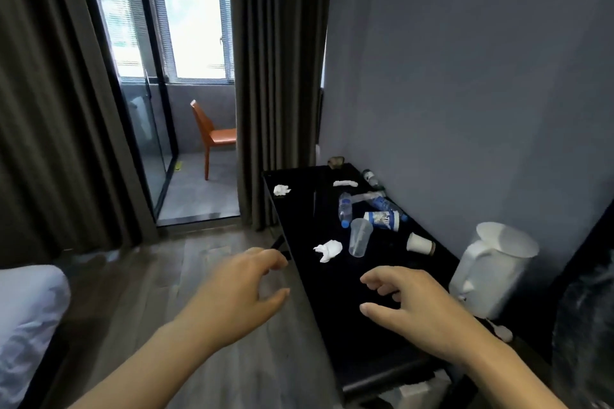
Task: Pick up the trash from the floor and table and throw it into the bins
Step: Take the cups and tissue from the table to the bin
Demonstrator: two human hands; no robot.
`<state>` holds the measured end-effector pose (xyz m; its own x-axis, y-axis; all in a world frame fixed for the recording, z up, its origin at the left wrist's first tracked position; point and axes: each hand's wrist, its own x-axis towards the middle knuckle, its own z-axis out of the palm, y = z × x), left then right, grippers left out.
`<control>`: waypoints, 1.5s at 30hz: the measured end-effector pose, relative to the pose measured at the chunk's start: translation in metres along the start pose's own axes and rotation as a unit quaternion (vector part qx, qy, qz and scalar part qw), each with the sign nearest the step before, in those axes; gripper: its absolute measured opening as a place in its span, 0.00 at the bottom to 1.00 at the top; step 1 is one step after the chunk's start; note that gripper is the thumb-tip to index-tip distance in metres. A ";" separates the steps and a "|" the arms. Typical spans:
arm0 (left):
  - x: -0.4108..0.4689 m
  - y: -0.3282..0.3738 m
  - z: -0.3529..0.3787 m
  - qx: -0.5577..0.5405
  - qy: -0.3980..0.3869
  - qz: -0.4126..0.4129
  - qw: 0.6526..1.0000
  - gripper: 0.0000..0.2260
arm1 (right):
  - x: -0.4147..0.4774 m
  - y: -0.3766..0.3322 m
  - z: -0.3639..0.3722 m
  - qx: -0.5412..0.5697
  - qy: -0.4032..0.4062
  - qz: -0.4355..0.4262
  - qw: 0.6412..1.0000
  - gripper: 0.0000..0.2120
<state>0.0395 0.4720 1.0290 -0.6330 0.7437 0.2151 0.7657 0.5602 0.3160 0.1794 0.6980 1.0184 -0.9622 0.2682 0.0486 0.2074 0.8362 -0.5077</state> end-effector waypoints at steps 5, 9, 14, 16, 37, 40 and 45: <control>0.068 -0.072 0.000 -0.022 -0.013 0.021 0.999 0.17 | 0.076 -0.004 0.019 0.023 0.011 0.073 0.997 0.18; 0.122 -0.119 0.006 -0.024 -0.031 0.049 0.998 0.16 | 0.125 -0.005 0.036 0.041 0.028 0.124 0.991 0.17; 0.182 -0.157 0.030 -0.058 -0.066 0.067 0.994 0.16 | 0.174 0.009 0.050 0.051 0.019 0.167 0.984 0.18; 0.207 -0.166 0.042 -0.063 -0.085 0.080 0.991 0.16 | 0.193 0.018 0.050 0.053 0.016 0.184 0.981 0.18; 0.464 -0.180 0.154 -0.077 -0.204 0.136 0.966 0.17 | 0.362 0.179 0.036 0.147 0.063 0.320 0.934 0.17; 0.493 -0.181 0.171 -0.075 -0.230 0.154 0.958 0.17 | 0.369 0.195 0.042 0.152 0.077 0.358 0.918 0.17; 0.545 -0.189 0.195 -0.075 -0.263 0.200 0.941 0.17 | 0.390 0.208 0.053 0.163 0.093 0.416 0.890 0.18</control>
<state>-0.4277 0.8422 0.9061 -0.1219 0.9839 -0.1305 0.8807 0.1679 0.4430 -0.1622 0.9511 0.8865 -0.4469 0.8293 -0.3355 0.7436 0.1359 -0.6546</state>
